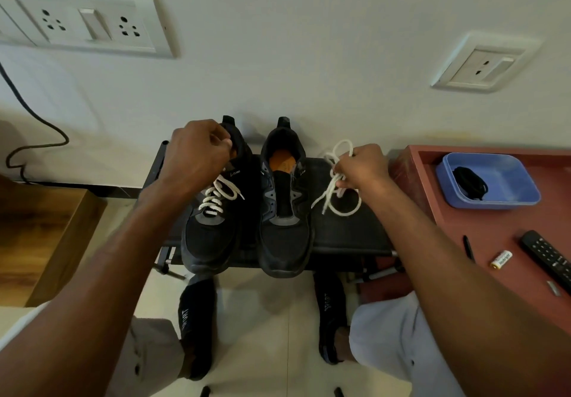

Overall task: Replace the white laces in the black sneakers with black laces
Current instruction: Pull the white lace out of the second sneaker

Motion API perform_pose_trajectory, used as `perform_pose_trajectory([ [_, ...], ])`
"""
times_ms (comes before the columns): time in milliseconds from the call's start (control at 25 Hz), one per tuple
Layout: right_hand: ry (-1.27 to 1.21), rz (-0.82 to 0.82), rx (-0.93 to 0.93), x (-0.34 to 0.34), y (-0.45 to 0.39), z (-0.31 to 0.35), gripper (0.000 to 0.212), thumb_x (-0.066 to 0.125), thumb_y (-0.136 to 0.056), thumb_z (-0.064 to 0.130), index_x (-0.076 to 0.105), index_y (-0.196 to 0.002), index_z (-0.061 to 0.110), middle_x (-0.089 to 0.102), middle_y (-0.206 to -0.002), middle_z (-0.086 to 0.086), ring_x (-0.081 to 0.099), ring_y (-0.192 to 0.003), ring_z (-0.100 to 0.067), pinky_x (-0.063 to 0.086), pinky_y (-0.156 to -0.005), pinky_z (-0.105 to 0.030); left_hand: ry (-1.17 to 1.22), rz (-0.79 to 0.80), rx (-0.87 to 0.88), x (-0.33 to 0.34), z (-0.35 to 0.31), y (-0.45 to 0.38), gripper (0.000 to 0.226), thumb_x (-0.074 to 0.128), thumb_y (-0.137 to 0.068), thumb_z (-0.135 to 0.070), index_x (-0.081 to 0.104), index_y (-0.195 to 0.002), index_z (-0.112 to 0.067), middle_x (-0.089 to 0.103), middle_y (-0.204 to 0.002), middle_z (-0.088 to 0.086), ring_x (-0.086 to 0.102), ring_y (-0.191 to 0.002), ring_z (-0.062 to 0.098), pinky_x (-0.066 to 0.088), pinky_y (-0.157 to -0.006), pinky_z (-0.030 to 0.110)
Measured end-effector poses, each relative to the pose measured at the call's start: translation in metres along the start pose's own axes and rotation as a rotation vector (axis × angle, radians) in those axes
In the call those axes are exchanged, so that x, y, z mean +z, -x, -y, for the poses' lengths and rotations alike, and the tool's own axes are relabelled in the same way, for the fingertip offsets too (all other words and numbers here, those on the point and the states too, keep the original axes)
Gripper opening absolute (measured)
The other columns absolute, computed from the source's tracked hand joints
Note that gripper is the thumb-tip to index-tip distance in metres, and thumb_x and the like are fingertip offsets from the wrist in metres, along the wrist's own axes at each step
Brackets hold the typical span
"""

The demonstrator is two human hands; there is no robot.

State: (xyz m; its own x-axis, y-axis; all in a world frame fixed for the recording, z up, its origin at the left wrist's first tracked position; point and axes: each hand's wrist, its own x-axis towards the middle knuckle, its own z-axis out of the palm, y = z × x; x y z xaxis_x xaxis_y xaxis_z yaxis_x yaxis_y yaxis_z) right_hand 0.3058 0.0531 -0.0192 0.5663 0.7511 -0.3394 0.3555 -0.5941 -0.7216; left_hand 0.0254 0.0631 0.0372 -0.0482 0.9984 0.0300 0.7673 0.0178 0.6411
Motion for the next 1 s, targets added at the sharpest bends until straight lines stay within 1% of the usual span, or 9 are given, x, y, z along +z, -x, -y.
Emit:
perform_pose_trajectory([
  [80,-0.079,0.107,0.09,-0.004,-0.003,0.001,0.016,0.079,-0.083,-0.003,0.072,-0.097,-0.003,0.075,-0.094,-0.021,0.077,-0.073,-0.034,0.066,-0.07,-0.046,-0.004,0.015,-0.006,0.0,0.0,0.0,0.016,0.065,-0.095,-0.018,0.075,-0.107,-0.017,0.068,-0.092,-0.003,0.06,-0.087,0.013,0.043,-0.072,0.025],
  [240,0.652,0.21,-0.105,-0.005,0.003,-0.011,0.04,0.081,-0.082,0.022,0.065,-0.116,0.008,0.069,-0.117,-0.013,0.068,-0.104,-0.034,0.059,-0.084,-0.041,-0.071,0.077,-0.037,-0.003,0.005,-0.002,0.021,0.065,-0.096,-0.026,0.072,-0.114,-0.019,0.069,-0.105,0.002,0.062,-0.094,0.022,0.042,-0.068,0.026],
  [360,0.581,0.062,-0.34,-0.003,0.018,0.011,0.041,0.074,-0.09,0.029,0.063,-0.126,0.012,0.062,-0.128,-0.013,0.062,-0.115,-0.033,0.048,-0.084,-0.036,-0.243,0.094,-0.106,-0.013,0.022,-0.008,0.033,0.063,-0.095,-0.034,0.066,-0.123,-0.017,0.068,-0.122,0.012,0.061,-0.11,0.036,0.042,-0.081,0.036],
  [480,0.352,0.147,-0.576,0.021,0.046,0.035,0.047,0.074,-0.093,0.041,0.061,-0.134,0.021,0.057,-0.134,-0.008,0.059,-0.118,-0.028,0.052,-0.096,-0.04,-0.368,0.195,-0.241,-0.021,0.034,-0.003,0.059,0.065,-0.095,-0.048,0.05,-0.135,-0.006,0.06,-0.131,0.023,0.057,-0.114,0.042,0.044,-0.084,0.043],
  [600,0.632,0.301,-0.676,0.055,0.069,0.03,0.068,0.073,-0.087,0.06,0.053,-0.141,0.023,0.039,-0.15,-0.007,0.049,-0.129,-0.038,0.051,-0.102,-0.054,-0.352,0.434,-0.41,-0.015,0.035,0.012,0.102,0.068,-0.091,-0.06,0.017,-0.159,-0.002,0.046,-0.15,0.029,0.053,-0.131,0.045,0.051,-0.101,0.051],
  [720,0.769,0.332,-0.611,0.059,0.068,0.021,0.064,0.073,-0.084,0.066,0.061,-0.127,0.019,0.044,-0.141,-0.007,0.06,-0.116,-0.038,0.056,-0.091,-0.051,-0.282,0.578,-0.47,0.002,0.034,0.019,0.106,0.067,-0.091,-0.06,0.01,-0.162,-0.007,0.04,-0.157,0.025,0.048,-0.137,0.043,0.048,-0.109,0.053],
  [800,0.755,0.307,-0.643,0.054,0.066,0.022,0.049,0.077,-0.08,0.065,0.071,-0.099,0.021,0.053,-0.121,-0.002,0.063,-0.099,-0.029,0.057,-0.083,-0.046,-0.245,0.613,-0.47,0.016,0.037,0.02,0.106,0.068,-0.088,-0.064,0.015,-0.16,-0.007,0.042,-0.155,0.022,0.047,-0.139,0.042,0.045,-0.112,0.052],
  [880,0.699,0.291,-0.634,0.051,0.065,0.023,0.038,0.082,-0.077,0.061,0.064,-0.072,0.028,0.053,-0.107,0.002,0.061,-0.088,-0.024,0.054,-0.074,-0.041,-0.254,0.594,-0.442,0.028,0.042,0.018,0.109,0.071,-0.085,-0.066,0.018,-0.157,-0.005,0.047,-0.15,0.021,0.049,-0.137,0.04,0.044,-0.111,0.05],
  [1000,0.661,0.224,-0.591,0.053,0.068,0.024,0.044,0.086,-0.075,0.056,0.054,-0.061,0.029,0.052,-0.105,0.006,0.06,-0.085,-0.024,0.047,-0.069,-0.036,-0.288,0.539,-0.389,0.037,0.045,0.015,0.107,0.071,-0.084,-0.066,0.021,-0.154,-0.003,0.052,-0.143,0.021,0.053,-0.131,0.038,0.046,-0.108,0.049],
])
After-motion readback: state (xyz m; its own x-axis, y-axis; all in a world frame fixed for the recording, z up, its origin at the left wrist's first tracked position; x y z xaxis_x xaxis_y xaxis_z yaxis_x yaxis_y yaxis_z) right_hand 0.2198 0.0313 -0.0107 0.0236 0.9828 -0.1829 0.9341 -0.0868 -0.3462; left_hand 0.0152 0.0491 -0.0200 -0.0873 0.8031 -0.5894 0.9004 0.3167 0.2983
